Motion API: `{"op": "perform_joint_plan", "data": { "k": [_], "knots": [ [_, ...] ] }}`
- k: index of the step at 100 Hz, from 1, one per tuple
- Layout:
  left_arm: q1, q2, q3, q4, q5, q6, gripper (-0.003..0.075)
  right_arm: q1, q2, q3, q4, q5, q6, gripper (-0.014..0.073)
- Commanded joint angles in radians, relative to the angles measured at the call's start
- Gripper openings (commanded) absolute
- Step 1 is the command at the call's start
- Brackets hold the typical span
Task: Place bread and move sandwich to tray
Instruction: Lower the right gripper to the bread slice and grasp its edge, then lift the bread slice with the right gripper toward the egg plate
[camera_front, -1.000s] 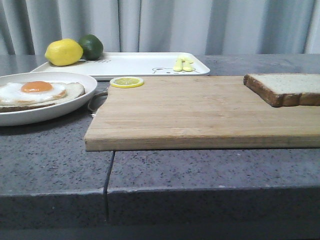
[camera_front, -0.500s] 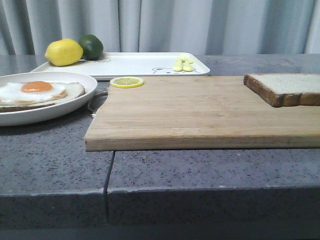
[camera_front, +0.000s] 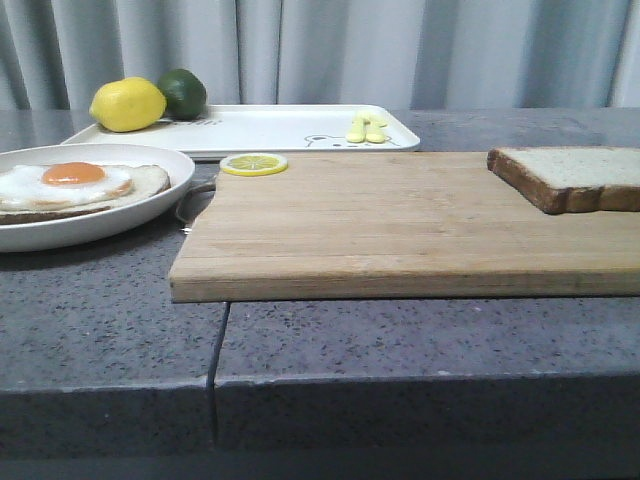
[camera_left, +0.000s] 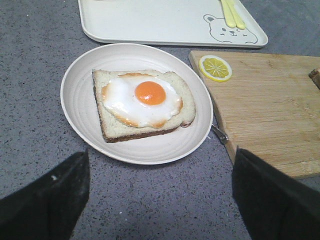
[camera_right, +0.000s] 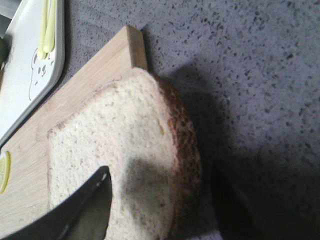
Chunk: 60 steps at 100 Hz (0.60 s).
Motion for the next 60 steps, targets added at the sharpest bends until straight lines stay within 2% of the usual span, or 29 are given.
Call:
{"op": "perform_joint_plan", "data": {
  "k": [1, 34, 46, 60],
  "knots": [
    [0.003, 0.009, -0.035, -0.031, -0.058, -0.001, 0.0546, -0.007, -0.010, -0.023, 0.031, 0.045, -0.024, 0.0449],
    [0.003, 0.009, -0.035, -0.031, -0.058, -0.001, 0.0546, -0.007, 0.033, -0.023, 0.031, 0.082, -0.042, 0.0435],
    [0.003, 0.009, -0.035, -0.031, -0.058, -0.001, 0.0546, -0.007, 0.037, -0.023, 0.031, 0.082, -0.042, 0.0352],
    [0.003, 0.009, -0.035, -0.031, -0.058, -0.001, 0.0546, -0.007, 0.038, -0.023, 0.031, 0.073, -0.042, 0.0163]
  ]
}}
